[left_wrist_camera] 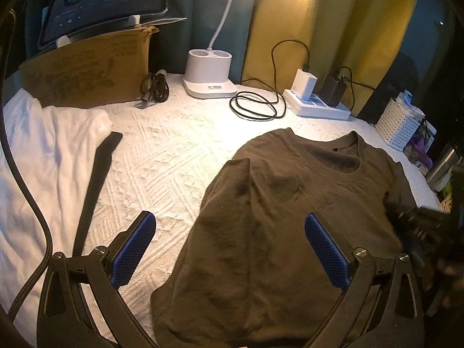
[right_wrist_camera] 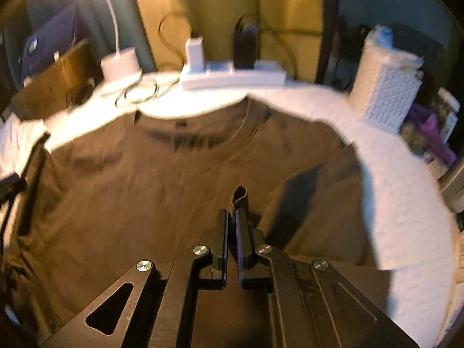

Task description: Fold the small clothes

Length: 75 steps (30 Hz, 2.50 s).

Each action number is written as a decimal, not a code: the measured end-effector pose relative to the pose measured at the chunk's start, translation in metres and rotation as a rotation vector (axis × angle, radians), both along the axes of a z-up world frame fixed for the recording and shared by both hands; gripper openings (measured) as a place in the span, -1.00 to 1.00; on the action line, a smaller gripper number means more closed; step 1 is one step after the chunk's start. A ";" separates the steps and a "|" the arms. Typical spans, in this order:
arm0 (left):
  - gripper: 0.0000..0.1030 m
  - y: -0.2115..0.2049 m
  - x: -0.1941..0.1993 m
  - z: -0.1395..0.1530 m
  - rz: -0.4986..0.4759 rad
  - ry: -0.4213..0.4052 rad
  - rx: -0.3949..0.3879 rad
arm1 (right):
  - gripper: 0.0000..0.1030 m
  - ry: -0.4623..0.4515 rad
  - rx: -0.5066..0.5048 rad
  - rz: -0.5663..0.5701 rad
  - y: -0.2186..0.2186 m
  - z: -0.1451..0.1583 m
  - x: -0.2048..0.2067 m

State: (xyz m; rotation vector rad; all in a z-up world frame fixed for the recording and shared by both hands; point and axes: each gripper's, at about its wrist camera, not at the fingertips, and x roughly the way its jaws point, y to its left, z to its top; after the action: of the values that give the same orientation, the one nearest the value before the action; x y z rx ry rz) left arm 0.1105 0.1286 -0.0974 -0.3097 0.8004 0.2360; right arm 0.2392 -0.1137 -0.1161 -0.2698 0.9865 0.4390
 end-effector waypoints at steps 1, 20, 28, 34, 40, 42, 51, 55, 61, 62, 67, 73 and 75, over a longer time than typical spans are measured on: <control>0.97 0.001 -0.001 0.001 0.001 -0.002 -0.001 | -0.42 0.000 0.010 0.005 0.001 -0.003 -0.003; 0.97 0.036 -0.006 0.007 0.042 0.002 0.023 | 0.83 -0.075 0.094 -0.211 -0.126 0.040 -0.007; 0.95 0.025 0.006 -0.009 -0.023 0.042 -0.019 | -0.23 0.020 0.147 -0.128 -0.125 0.021 -0.010; 0.92 0.025 0.000 -0.010 -0.032 0.050 -0.013 | -0.27 0.060 0.115 -0.048 -0.105 0.011 -0.031; 0.81 0.032 -0.003 -0.010 -0.045 0.049 0.003 | -0.27 0.062 0.078 -0.024 -0.096 0.012 -0.044; 0.78 0.032 0.002 -0.011 -0.072 0.047 0.003 | -0.27 0.054 0.081 0.002 -0.092 0.017 -0.052; -0.49 0.035 0.002 -0.031 -0.145 0.085 -0.076 | -0.27 -0.008 0.083 -0.070 -0.109 0.032 -0.052; -0.50 0.044 -0.017 -0.028 -0.056 0.077 -0.045 | -0.27 0.012 0.071 -0.089 -0.115 0.019 -0.047; -0.48 0.063 -0.044 -0.028 0.048 0.085 -0.047 | -0.26 0.010 0.091 -0.084 -0.119 0.007 -0.047; -0.47 0.064 -0.046 -0.029 0.047 0.083 -0.054 | -0.26 0.009 0.096 -0.082 -0.120 0.007 -0.047; 0.09 0.066 -0.042 -0.030 0.046 0.080 -0.056 | -0.26 0.001 0.107 -0.072 -0.121 0.006 -0.048; -0.26 0.046 -0.024 -0.036 -0.059 0.054 -0.079 | -0.26 0.003 0.130 -0.078 -0.123 0.006 -0.049; -0.74 0.043 -0.016 -0.036 -0.041 0.081 -0.063 | -0.26 0.008 0.144 -0.080 -0.126 0.007 -0.048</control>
State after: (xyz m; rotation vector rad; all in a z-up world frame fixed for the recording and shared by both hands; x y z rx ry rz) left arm 0.0946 0.1717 -0.1336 -0.3442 0.8950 0.1863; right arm 0.1907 -0.2393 -0.1088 -0.0989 0.9653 0.4365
